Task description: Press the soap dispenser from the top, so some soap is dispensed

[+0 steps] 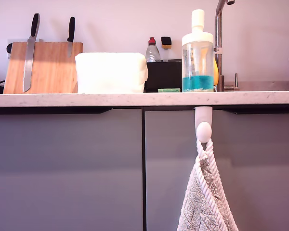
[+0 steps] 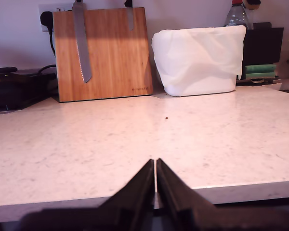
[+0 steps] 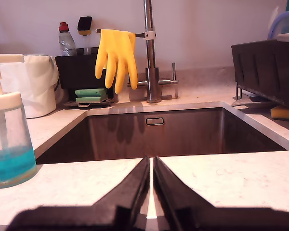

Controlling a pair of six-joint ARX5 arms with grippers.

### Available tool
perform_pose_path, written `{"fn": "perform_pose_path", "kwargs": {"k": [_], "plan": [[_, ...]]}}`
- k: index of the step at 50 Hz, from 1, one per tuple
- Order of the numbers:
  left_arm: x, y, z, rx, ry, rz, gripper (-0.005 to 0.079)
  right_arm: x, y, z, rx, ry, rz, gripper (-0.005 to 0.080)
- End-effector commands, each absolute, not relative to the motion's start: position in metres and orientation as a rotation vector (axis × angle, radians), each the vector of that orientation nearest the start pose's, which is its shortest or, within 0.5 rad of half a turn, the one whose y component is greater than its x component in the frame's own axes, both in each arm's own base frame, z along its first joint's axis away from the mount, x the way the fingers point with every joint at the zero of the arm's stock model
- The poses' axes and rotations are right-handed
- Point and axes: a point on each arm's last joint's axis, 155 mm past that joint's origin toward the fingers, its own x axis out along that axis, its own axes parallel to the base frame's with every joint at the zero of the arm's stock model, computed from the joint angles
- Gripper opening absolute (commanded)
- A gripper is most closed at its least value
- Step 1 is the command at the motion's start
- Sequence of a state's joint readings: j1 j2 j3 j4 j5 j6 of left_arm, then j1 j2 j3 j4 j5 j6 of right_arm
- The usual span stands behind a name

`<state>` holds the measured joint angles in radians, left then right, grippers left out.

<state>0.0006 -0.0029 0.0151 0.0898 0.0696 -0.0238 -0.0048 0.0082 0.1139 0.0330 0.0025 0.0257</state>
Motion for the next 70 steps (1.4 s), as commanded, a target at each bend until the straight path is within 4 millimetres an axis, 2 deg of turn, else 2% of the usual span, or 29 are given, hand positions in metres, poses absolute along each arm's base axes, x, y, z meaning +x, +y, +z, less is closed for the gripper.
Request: {"fn": "perform_pose_path", "kwargs": {"k": [1,16,30,36,46,48,49,55,58,60,70], "plan": [[0.238,-0.018,0.219,-0.154,-0.066,-0.103,-0.0019,0.234,0.002,0.231,0.089,-0.052,0.012,-0.0011],[0.237,-0.019,0.225,-0.152,-0.082,-0.111,-0.0019,0.233,0.004,0.234,0.089,-0.060,0.023,-0.0011],[0.224,-0.049,0.250,-0.148,-0.116,-0.278,-0.0019,0.220,0.012,0.262,0.082,-0.077,0.067,-0.0011],[0.218,-0.066,0.252,-0.163,-0.078,-0.373,-0.0019,0.215,0.027,0.262,0.076,-0.019,0.146,-0.0011],[0.208,-0.096,0.264,-0.157,-0.032,-0.553,-0.0019,0.208,0.065,0.254,0.088,0.115,0.359,-0.0001],[0.207,-0.099,0.267,-0.158,-0.024,-0.576,-0.0019,0.208,0.070,0.256,0.091,0.129,0.386,0.0050],[0.207,-0.101,0.269,-0.158,-0.019,-0.585,-0.0019,0.208,0.072,0.256,0.094,0.135,0.400,0.0105],[0.210,-0.107,0.276,-0.164,0.013,-0.621,-0.0019,0.212,0.077,0.257,0.126,0.190,0.425,0.0553],[0.214,-0.107,0.277,-0.168,0.027,-0.623,-0.0019,0.214,0.078,0.253,0.152,0.237,0.423,0.0684],[0.216,-0.107,0.278,-0.171,0.037,-0.623,-0.0019,0.217,0.077,0.252,0.145,0.250,0.422,0.0717],[0.226,-0.107,0.280,-0.182,0.071,-0.619,-0.0019,0.228,0.078,0.237,0.207,0.341,0.414,0.0716]]}}
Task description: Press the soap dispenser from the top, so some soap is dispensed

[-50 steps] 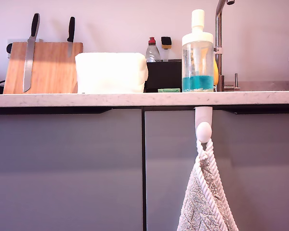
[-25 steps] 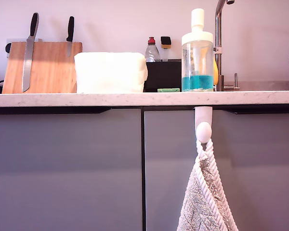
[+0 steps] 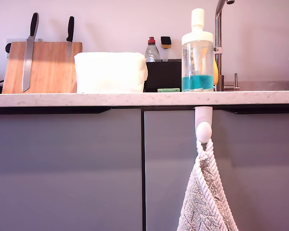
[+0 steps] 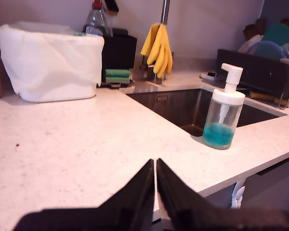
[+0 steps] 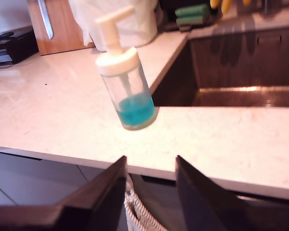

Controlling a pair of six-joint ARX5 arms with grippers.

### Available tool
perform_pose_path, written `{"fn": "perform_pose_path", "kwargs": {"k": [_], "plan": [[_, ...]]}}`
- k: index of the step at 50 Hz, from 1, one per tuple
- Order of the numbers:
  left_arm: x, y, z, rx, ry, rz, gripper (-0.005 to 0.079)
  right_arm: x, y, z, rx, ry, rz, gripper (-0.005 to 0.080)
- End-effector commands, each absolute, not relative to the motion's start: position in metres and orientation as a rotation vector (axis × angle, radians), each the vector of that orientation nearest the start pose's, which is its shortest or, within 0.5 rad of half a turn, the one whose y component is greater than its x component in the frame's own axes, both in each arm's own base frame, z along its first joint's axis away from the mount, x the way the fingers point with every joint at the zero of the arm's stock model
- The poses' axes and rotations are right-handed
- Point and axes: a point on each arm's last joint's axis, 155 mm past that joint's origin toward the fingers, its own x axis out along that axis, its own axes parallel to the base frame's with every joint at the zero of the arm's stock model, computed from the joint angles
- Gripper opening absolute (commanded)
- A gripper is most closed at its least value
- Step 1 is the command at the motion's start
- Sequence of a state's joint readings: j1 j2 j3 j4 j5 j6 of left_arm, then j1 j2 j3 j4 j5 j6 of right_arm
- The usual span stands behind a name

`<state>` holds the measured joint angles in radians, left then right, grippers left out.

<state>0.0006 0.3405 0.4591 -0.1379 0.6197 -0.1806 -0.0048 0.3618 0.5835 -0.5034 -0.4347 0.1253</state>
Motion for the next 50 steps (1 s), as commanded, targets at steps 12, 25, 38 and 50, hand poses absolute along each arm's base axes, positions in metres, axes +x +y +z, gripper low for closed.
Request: {"fn": "perform_pose_path", "kwargs": {"k": [12,25,38,50], "plan": [[0.234,-0.110,0.273,-0.193,0.108,-0.629,-0.0019,0.251,0.084,0.233,0.228,0.365,0.432,0.0716],[0.241,-0.112,0.270,-0.197,0.124,-0.635,-0.0019,0.273,0.089,0.233,0.254,0.386,0.436,0.0724],[0.244,-0.112,0.268,-0.200,0.130,-0.638,-0.0019,0.294,0.115,0.243,0.243,0.331,0.531,0.0723],[0.244,-0.112,0.269,-0.199,0.128,-0.638,-0.0019,0.298,0.141,0.270,0.005,0.142,0.662,0.0723]]}}
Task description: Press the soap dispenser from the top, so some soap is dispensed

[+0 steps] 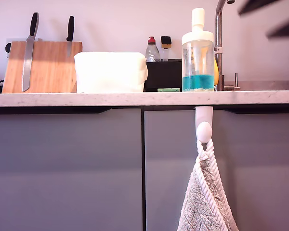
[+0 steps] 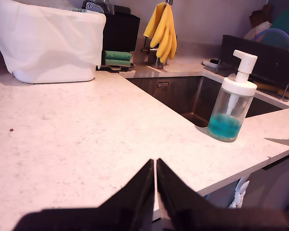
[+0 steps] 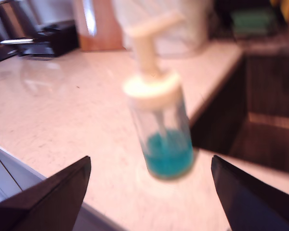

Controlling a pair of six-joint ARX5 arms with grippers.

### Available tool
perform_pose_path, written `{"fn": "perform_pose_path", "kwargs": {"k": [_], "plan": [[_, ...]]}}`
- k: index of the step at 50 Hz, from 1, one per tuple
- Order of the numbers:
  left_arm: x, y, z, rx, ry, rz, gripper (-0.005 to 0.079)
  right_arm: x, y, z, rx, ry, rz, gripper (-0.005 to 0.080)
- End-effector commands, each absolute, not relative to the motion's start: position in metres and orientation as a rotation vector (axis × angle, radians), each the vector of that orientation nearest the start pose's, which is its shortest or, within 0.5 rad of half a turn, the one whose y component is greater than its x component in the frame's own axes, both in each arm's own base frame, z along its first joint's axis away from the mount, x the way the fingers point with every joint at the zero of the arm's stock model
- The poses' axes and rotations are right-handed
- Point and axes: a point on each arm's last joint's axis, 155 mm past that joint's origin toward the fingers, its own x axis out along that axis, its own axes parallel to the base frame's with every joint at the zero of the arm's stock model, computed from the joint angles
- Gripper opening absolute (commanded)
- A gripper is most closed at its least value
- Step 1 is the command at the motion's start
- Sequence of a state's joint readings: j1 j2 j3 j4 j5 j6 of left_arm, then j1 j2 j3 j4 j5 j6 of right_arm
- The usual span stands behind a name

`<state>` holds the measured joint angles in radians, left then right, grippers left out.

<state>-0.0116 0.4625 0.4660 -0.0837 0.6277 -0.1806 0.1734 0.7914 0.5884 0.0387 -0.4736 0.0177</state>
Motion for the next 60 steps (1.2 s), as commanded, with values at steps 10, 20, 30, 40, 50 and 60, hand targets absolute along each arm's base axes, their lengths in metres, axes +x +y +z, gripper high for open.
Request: {"fn": "perform_pose_path", "kwargs": {"k": [10,20,30,40,50,60], "plan": [[0.244,-0.112,0.269,-0.200,0.129,-0.638,-0.0019,0.310,0.149,0.247,-0.109,0.174,0.672,0.0723],[0.244,-0.112,0.269,-0.199,0.128,-0.637,-0.0019,0.336,0.152,0.239,-0.158,0.141,0.638,0.0723],[0.245,-0.111,0.269,-0.199,0.127,-0.629,-0.0019,0.348,0.157,0.233,-0.156,0.156,0.646,0.0723],[0.245,-0.111,0.268,-0.199,0.127,-0.627,-0.0019,0.359,0.173,0.236,-0.160,0.146,0.678,0.0723],[0.249,-0.112,0.272,-0.194,0.112,-0.636,-0.0019,0.375,0.181,0.228,-0.161,0.179,0.687,0.0723],[0.255,-0.122,0.284,-0.176,0.059,-0.682,-0.0019,0.385,0.184,0.222,-0.163,0.192,0.690,0.0723]]}}
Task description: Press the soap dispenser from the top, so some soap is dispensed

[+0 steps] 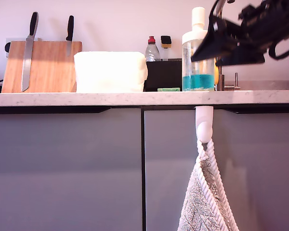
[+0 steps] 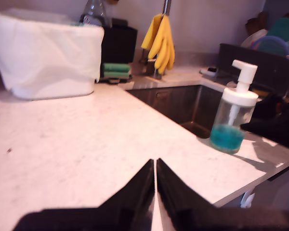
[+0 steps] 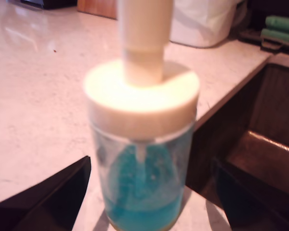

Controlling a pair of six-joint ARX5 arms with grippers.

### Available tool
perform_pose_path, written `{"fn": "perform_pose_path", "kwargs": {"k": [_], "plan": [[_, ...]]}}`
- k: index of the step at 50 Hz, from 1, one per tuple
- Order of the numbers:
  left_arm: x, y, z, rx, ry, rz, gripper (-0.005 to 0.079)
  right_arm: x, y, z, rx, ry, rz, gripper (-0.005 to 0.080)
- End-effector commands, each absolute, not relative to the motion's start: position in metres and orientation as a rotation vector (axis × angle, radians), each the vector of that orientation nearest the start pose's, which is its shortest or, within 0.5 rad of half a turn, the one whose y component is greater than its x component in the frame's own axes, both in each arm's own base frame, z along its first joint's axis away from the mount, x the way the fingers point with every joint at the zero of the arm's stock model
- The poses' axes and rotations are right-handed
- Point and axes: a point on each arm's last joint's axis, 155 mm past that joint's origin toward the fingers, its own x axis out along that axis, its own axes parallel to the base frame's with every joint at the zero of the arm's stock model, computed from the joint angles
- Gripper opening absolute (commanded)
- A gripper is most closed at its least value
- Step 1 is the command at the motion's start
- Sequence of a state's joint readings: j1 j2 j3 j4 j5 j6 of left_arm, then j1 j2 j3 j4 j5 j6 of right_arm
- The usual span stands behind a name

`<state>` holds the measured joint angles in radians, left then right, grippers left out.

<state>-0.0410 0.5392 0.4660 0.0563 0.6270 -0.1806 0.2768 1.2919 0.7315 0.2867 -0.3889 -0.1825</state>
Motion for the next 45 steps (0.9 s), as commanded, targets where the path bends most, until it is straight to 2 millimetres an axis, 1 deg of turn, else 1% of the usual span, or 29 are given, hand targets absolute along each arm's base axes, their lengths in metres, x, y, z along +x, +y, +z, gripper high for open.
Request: {"fn": "perform_pose_path", "kwargs": {"k": [1,12,23,28,32,35,38,42,45], "plan": [[0.255,-0.124,0.284,-0.176,0.060,-0.688,-0.0019,0.386,0.184,0.221,-0.163,0.191,0.690,0.0723],[0.261,-0.141,0.275,-0.182,0.096,-0.746,-0.0019,0.388,0.196,0.224,-0.166,0.159,0.714,0.0723],[0.261,-0.156,0.280,-0.173,0.069,-0.801,-0.0019,0.393,0.206,0.216,-0.168,0.163,0.732,0.0723],[0.261,-0.159,0.282,-0.172,0.063,-0.805,-0.0019,0.397,0.211,0.213,-0.169,0.174,0.734,0.0723],[0.262,-0.160,0.284,-0.170,0.055,-0.802,-0.0019,0.398,0.210,0.213,-0.170,0.177,0.726,0.0718],[0.263,-0.163,0.288,-0.167,0.036,-0.808,-0.0019,0.400,0.208,0.213,-0.171,0.178,0.711,0.0688],[0.265,-0.166,0.293,-0.164,0.023,-0.820,-0.0018,0.401,0.205,0.211,-0.173,0.186,0.699,0.0639],[0.269,-0.172,0.297,-0.163,0.022,-0.837,-0.0018,0.402,0.203,0.208,-0.175,0.200,0.685,0.0546],[0.271,-0.177,0.299,-0.164,0.029,-0.849,-0.0018,0.402,0.202,0.207,-0.175,0.204,0.682,0.0453]]}}
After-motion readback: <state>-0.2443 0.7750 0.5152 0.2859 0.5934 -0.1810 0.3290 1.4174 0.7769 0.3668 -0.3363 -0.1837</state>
